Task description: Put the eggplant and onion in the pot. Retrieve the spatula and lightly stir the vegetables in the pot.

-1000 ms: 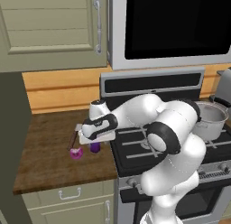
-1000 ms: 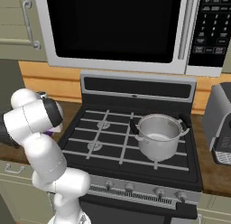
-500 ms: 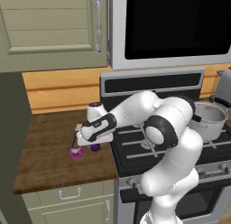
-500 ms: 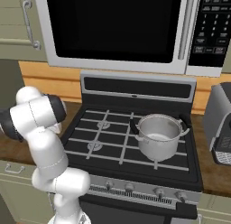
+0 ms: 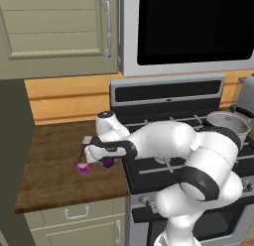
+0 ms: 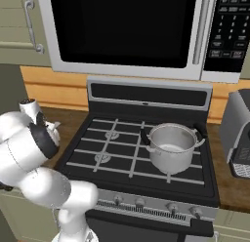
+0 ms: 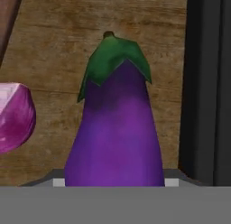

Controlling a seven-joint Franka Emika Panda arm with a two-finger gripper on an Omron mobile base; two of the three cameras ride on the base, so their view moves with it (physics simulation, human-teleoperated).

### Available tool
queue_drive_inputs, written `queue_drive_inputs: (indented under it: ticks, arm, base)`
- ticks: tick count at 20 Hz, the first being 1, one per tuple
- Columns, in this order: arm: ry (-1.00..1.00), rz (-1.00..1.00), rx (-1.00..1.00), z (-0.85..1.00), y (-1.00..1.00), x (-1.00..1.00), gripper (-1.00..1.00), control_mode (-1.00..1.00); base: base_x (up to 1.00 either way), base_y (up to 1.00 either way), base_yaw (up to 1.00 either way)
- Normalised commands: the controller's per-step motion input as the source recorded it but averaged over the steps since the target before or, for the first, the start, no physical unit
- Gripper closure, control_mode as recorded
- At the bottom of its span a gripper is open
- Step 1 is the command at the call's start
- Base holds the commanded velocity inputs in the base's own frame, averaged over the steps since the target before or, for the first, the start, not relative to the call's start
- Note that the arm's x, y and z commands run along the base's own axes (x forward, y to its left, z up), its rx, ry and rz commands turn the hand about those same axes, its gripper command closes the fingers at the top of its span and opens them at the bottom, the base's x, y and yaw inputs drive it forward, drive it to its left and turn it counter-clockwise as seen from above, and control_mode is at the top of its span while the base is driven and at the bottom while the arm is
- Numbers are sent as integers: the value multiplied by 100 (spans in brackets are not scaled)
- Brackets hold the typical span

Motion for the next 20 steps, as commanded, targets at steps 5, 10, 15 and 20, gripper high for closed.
queue_drive_inputs:
  ticks: [5, 10, 15, 20]
  arm:
    - [-13, 1, 2, 82, -58, -92, 100, -100]
    - [-2, 4, 0, 86, -82, -76, 100, -100]
    - [0, 0, 0, 80, -82, -48, 100, -100]
    - [-3, 0, -5, 90, -72, -13, 100, -100]
  base:
    - [0, 0, 0]
    - [0, 0, 0]
    - [0, 0, 0]
    - [0, 0, 0]
